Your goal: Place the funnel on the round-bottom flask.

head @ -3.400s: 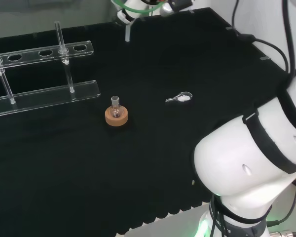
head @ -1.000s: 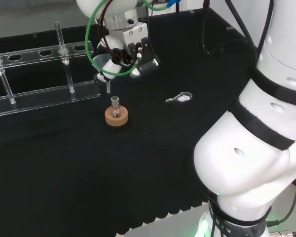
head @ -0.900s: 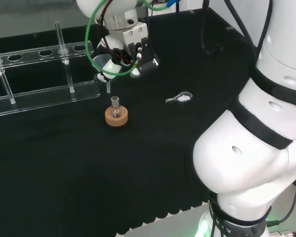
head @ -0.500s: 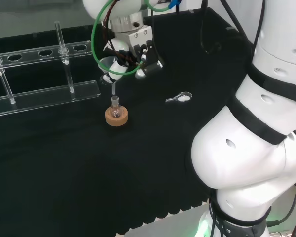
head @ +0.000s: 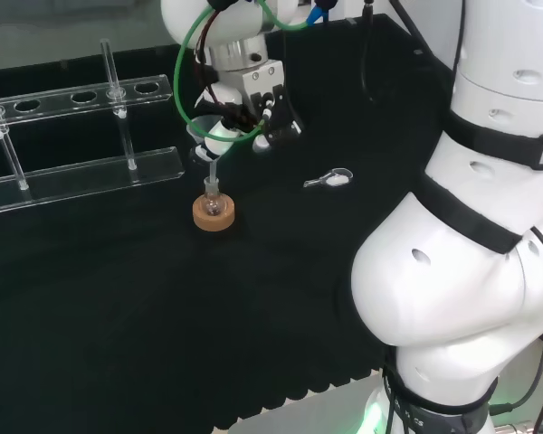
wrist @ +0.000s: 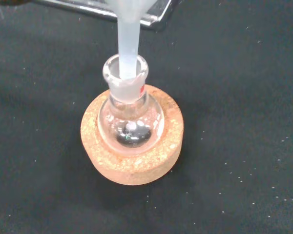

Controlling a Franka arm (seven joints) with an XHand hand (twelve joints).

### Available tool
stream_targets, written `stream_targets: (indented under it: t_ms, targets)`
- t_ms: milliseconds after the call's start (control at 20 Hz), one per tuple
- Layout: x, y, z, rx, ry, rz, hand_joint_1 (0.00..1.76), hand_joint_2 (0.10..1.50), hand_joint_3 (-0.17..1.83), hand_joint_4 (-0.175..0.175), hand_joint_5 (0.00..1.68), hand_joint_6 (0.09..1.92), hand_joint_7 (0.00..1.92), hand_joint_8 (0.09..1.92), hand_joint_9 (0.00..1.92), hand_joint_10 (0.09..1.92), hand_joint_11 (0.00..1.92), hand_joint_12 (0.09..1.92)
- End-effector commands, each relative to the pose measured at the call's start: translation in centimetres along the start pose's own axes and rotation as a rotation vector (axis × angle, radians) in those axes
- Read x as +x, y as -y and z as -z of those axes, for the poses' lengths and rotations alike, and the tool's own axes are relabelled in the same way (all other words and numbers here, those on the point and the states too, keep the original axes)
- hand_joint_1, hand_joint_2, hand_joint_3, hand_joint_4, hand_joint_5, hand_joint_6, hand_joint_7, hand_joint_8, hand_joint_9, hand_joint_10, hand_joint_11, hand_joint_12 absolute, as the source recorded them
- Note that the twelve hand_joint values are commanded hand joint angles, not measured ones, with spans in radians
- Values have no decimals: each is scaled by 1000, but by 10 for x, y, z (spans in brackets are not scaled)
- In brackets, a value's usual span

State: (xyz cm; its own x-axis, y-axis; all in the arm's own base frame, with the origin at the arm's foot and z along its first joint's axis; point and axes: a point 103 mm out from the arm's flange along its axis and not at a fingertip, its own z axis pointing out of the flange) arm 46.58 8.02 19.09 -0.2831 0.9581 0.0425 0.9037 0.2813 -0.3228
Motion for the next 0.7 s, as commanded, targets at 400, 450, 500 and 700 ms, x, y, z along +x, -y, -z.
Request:
stream_targets:
  t_ms: [400,450,500,700]
  targets:
    - [-1,-9,-14,29,1,4,1007,739,951,56,868,1494,1061,1668,1479,1441,1903,1324]
    - [0,-9,-18,38,4,6,1007,739,951,56,868,1494,1061,1668,1479,1441,1902,1324]
    - [0,-9,-21,43,9,6,1007,739,951,56,868,1495,1061,1669,1479,1441,1902,1324]
    - [1,-11,-29,56,22,3,1006,739,953,57,868,1497,1061,1670,1477,1442,1900,1325]
